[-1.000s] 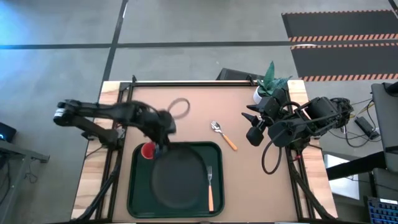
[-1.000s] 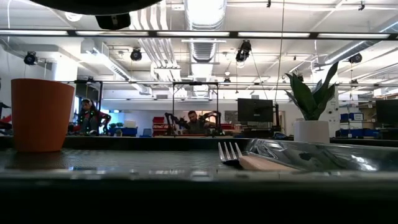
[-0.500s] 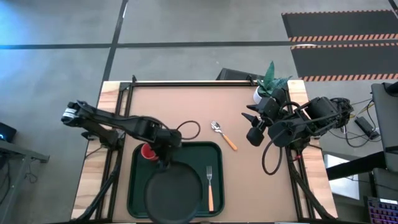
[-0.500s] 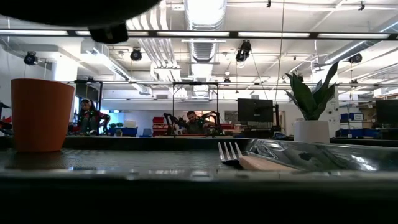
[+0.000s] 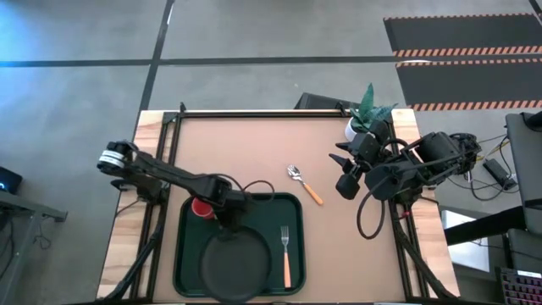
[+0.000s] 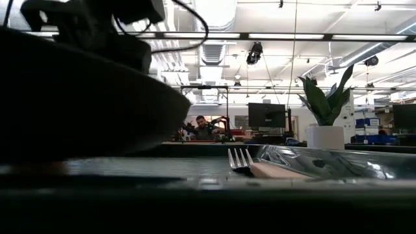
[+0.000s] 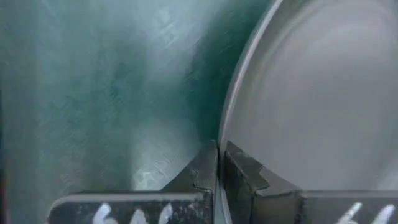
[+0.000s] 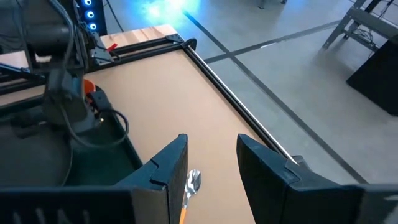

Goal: Pick and place plate/cup/fork/spoon on tray
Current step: Put the black plate on the center of the black tray

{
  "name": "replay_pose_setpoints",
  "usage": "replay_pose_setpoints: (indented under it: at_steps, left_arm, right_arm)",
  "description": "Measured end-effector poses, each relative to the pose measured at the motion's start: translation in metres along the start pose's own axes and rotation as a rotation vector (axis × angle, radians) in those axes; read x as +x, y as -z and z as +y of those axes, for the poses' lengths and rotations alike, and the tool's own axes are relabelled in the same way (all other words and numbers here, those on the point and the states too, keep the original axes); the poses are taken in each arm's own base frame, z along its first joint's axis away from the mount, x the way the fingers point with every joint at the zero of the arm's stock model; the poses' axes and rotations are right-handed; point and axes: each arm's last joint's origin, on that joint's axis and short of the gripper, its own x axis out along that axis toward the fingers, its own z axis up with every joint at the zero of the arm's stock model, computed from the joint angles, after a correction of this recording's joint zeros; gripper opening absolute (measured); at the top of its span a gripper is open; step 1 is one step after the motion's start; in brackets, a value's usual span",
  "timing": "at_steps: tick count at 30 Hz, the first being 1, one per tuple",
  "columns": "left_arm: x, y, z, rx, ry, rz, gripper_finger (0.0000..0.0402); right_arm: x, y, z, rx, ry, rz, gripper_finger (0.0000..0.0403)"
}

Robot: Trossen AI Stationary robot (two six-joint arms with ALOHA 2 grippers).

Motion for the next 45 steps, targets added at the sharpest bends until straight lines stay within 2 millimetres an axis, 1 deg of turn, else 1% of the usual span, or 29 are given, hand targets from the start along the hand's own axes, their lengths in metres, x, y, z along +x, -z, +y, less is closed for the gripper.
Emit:
replay_pose_setpoints:
  at_steps: [6, 10, 15, 20, 26, 34, 40, 45]
  left_arm:
    - [0.019, -0.001, 0.008, 0.043, -0.023, 0.064, 0.0000]
    - [0.021, -0.001, 0.012, 0.053, -0.052, 0.057, 0.0000]
    - [0.011, -0.006, 0.023, 0.064, -0.134, -0.004, 0.0000]
    - [0.006, -0.012, 0.030, 0.060, -0.148, -0.032, 0.0000]
    - [0.004, -0.012, 0.030, 0.070, -0.137, -0.023, 0.0000]
    - [0.004, 0.000, 0.030, 0.028, -0.139, 0.097, 0.0000]
    - [-0.002, 0.000, 0.027, 0.009, -0.110, 0.072, 0.0000]
    - [-0.018, -0.009, 0.018, 0.029, -0.079, 0.003, 0.0000]
  right_arm:
    - [0.002, 0.002, 0.002, -0.009, 0.004, 0.008, 0.0128]
    - [0.004, 0.003, 0.003, -0.018, 0.007, 0.015, 0.0128]
    - [0.007, 0.006, 0.005, -0.027, 0.013, 0.023, 0.0128]
    - [0.007, 0.006, 0.006, -0.027, 0.015, 0.025, 0.0128]
    - [0.007, 0.007, 0.006, -0.019, 0.002, 0.036, 0.0128]
    - [0.007, 0.007, 0.006, -0.017, 0.001, 0.037, 0.0128]
    - [0.007, 0.007, 0.006, -0.019, 0.000, 0.037, 0.0128]
    - [0.007, 0.007, 0.006, -0.021, 0.000, 0.037, 0.0128]
